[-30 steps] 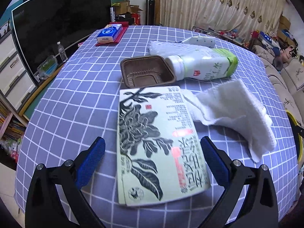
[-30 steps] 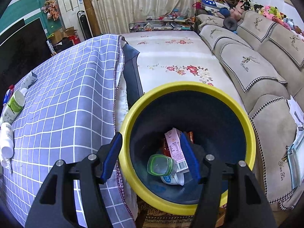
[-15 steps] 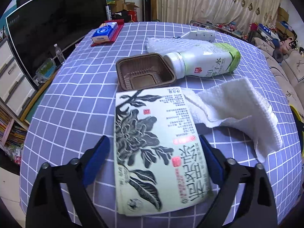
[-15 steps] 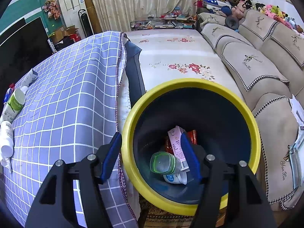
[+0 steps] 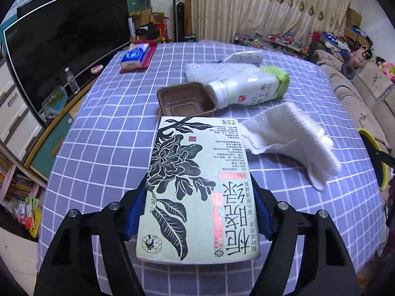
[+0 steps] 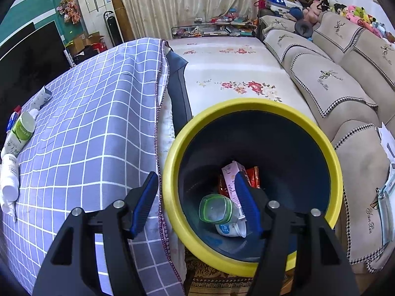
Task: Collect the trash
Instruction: 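Carry the printed box to the yellow bin and open the left gripper, then move both grippers back over the table toward the white pill bottle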
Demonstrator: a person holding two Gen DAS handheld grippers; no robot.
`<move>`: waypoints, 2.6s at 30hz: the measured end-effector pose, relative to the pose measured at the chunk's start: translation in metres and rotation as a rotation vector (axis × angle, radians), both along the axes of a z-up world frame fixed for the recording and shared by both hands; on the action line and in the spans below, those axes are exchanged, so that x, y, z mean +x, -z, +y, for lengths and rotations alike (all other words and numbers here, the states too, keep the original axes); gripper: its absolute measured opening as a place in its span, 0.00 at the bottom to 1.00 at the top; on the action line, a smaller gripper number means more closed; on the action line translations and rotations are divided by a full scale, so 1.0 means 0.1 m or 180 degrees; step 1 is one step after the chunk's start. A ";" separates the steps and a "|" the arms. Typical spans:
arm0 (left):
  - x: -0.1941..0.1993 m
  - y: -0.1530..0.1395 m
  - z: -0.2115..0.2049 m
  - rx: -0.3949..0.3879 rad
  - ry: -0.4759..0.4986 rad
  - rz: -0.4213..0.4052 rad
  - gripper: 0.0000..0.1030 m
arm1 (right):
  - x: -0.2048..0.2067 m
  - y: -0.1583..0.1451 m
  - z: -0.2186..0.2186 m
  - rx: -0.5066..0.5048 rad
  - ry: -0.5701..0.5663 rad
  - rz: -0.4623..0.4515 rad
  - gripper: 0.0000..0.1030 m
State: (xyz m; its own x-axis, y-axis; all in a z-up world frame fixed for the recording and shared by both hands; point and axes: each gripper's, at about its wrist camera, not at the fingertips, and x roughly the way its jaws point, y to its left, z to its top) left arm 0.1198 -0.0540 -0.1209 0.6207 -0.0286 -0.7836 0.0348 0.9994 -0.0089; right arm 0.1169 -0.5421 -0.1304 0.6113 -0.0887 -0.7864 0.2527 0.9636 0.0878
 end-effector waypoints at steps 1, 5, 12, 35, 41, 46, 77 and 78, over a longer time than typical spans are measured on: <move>-0.04 -0.05 0.00 -0.0006 0.0025 -0.0023 0.70 | 0.00 0.00 0.01 0.0001 -0.0006 -0.0003 0.59; -0.14 -0.24 -0.05 -0.0025 0.0133 -0.0138 0.70 | -0.02 -0.01 0.03 0.0003 -0.0012 -0.0013 0.59; -0.16 -0.51 -0.40 -0.0113 0.0539 -0.0300 0.70 | -0.19 -0.20 -0.10 -0.0005 0.0101 -0.0165 0.59; 0.46 -0.21 -4.27 -0.0037 0.2966 0.0257 0.70 | -1.47 -0.61 -1.08 -0.0263 0.0967 -0.0527 0.61; 0.63 0.23 -4.87 0.0189 0.3054 0.0488 0.70 | -1.59 -0.59 -1.23 -0.0238 0.1087 -0.0524 0.61; 0.70 0.41 -5.11 0.0277 0.3013 0.0480 0.84 | -1.61 -0.50 -1.29 -0.0188 0.1128 -0.0463 0.62; -0.11 -0.61 -0.90 -0.0423 0.1057 -0.0355 0.95 | -0.80 -0.44 0.08 -0.0146 -0.0035 -0.0332 0.64; -0.12 -0.58 -0.69 -0.0442 0.0924 -0.0334 0.95 | -0.72 -0.47 0.23 -0.0145 -0.0155 -0.0354 0.64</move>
